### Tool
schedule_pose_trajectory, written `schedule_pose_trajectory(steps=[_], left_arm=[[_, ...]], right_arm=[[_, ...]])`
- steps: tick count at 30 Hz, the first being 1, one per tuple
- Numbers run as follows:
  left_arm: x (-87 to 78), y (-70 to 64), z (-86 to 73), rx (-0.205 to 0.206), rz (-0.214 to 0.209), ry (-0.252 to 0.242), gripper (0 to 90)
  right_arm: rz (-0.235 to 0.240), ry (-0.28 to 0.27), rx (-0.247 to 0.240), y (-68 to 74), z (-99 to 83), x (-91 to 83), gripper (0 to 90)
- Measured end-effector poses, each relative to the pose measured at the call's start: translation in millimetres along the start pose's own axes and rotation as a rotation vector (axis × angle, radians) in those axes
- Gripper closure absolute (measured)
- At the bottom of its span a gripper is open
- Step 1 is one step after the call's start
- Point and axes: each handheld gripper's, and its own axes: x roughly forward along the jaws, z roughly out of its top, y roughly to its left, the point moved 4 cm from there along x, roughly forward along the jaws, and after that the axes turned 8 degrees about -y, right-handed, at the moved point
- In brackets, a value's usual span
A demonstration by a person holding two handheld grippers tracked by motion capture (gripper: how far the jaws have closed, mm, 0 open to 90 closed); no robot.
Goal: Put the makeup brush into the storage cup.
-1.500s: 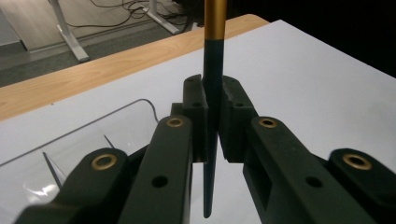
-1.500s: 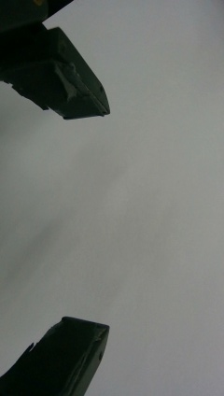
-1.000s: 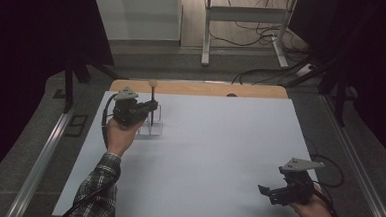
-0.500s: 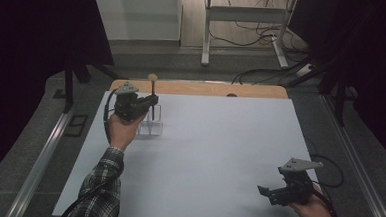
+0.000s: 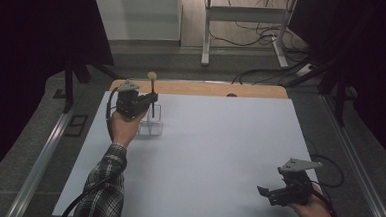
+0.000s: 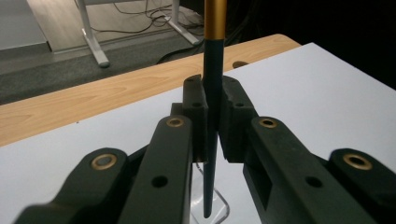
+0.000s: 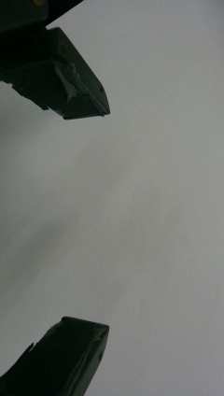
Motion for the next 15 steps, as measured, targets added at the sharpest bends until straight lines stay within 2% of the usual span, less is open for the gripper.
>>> schedule_pose_trajectory(steps=[15], left_arm=[[9.3,-1.1,-9.2,0.005,0.014,0.002,82.6]], right_arm=[[0.003,0.010,-0.014,1.3,-0.3,0.8,0.0]])
